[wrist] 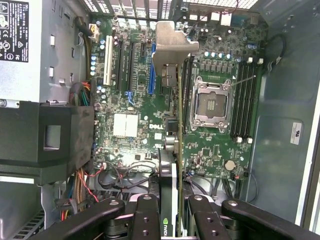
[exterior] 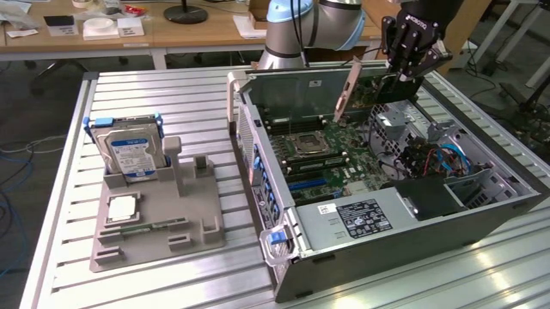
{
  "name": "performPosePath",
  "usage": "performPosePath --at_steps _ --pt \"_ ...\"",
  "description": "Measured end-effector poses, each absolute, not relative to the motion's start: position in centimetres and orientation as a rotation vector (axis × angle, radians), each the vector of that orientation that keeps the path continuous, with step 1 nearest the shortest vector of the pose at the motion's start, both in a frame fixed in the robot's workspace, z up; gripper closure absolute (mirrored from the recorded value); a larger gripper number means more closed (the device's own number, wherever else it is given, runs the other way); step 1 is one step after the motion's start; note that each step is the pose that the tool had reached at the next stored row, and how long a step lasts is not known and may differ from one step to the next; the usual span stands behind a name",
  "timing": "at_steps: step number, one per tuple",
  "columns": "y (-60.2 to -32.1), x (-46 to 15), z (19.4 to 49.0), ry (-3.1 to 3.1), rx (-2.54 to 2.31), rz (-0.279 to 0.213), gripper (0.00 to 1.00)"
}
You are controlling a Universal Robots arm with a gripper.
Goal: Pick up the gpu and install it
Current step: 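Insert the gpu into the slot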
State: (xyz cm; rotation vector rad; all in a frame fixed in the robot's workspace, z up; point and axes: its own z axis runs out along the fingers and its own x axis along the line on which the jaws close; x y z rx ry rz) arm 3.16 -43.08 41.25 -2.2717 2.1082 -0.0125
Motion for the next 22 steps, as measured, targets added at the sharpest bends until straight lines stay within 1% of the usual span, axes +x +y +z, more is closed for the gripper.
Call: performPosePath --at_steps 22 --pt "-43.08 3.16 40.68 2.108 -2.272 -0.012 0.73"
